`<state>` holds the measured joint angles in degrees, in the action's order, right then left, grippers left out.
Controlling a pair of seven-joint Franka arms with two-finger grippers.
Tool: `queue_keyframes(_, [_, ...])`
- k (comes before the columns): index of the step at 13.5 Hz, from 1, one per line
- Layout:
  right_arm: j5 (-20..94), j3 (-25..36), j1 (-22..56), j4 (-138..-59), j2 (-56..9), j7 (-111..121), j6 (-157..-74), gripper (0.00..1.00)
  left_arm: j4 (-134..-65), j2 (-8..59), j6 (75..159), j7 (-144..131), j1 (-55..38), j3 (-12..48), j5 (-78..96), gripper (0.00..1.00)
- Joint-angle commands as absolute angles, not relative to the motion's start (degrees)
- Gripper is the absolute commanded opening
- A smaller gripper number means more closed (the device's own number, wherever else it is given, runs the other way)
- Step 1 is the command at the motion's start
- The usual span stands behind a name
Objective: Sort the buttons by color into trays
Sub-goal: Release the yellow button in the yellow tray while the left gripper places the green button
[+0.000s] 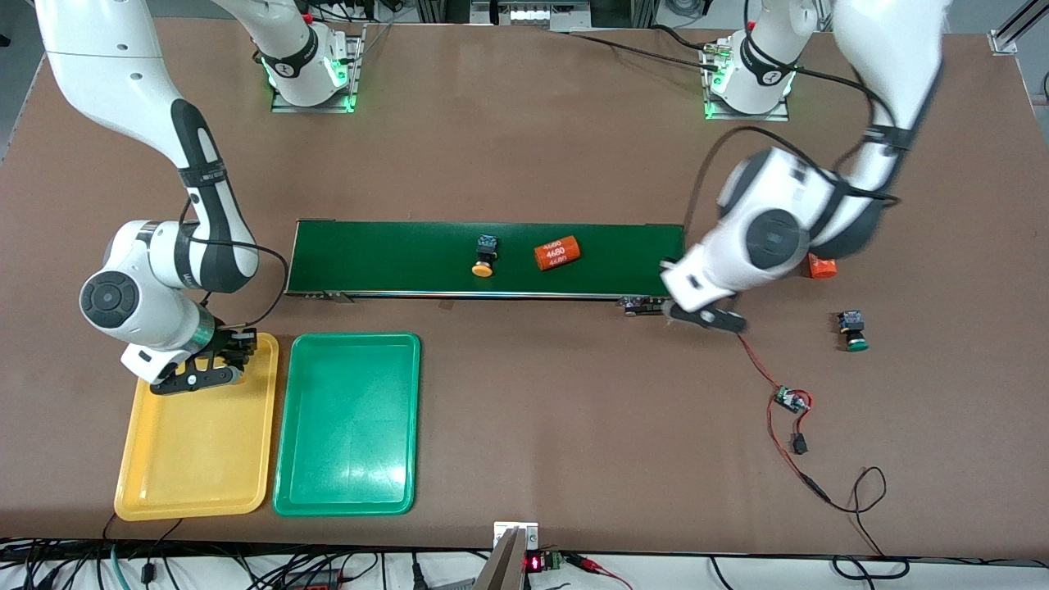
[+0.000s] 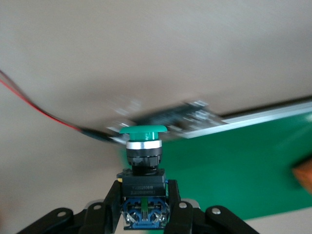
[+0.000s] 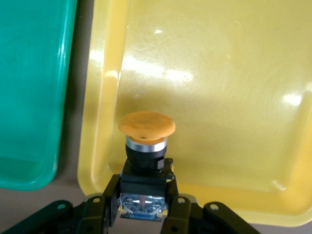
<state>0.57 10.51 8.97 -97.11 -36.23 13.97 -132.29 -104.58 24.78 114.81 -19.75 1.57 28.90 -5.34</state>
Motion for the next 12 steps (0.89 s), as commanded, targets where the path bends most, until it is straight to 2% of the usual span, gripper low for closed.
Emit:
queue_keyframes(1, [-0.26,9.93,8.09,-93.00,-39.19,16.70,-132.10,0.09,-108.62,23.29,116.70,-27.83,2.29,33.30,-3.96,0.30])
queue_keyframes(4, [-0.18,9.93,8.09,-90.80,-41.48,17.22,-133.15,0.09,-116.26,22.77,126.79,-33.74,2.20,35.94,-4.04,0.32])
queue_keyframes(5, [0.00,9.93,8.00,-90.79,-42.01,17.05,-134.81,0.09,-117.50,22.85,128.74,-34.45,2.20,35.95,-4.04,0.36])
queue_keyframes(6, [0.17,9.93,8.00,-90.70,-42.71,17.05,-135.69,0.09,-117.68,22.94,129.19,-34.71,2.11,35.95,-4.04,0.45])
queue_keyframes(7, [0.18,9.93,8.09,-90.44,-43.24,17.05,-136.31,0.09,-117.60,22.94,129.03,-34.63,2.28,35.86,-4.04,0.86])
queue_keyframes(8, [0.18,9.93,8.00,-90.44,-43.42,17.14,-136.67,0.10,-117.16,22.68,128.24,-34.89,2.55,35.95,-4.04,1.00])
queue_keyframes(9, [0.18,9.93,8.00,-90.44,-43.59,17.14,-136.67,0.11,-116.64,21.89,126.93,-35.24,2.90,36.03,-4.04,1.00])
queue_keyframes(10, [0.18,9.93,7.82,-90.44,-43.68,16.96,-136.67,0.35,-115.76,20.58,125.09,-35.24,2.90,36.04,-4.04,1.00])
queue_keyframes(11, [0.44,9.84,7.65,-90.44,-43.94,16.35,-136.76,0.89,-113.92,19.35,122.55,-35.16,3.16,35.86,-4.04,1.00])
queue_keyframes(12, [1.40,9.84,7.56,-90.44,-43.77,16.43,-136.67,1.00,-111.38,18.64,119.30,-34.72,3.51,35.08,-4.04,1.00])
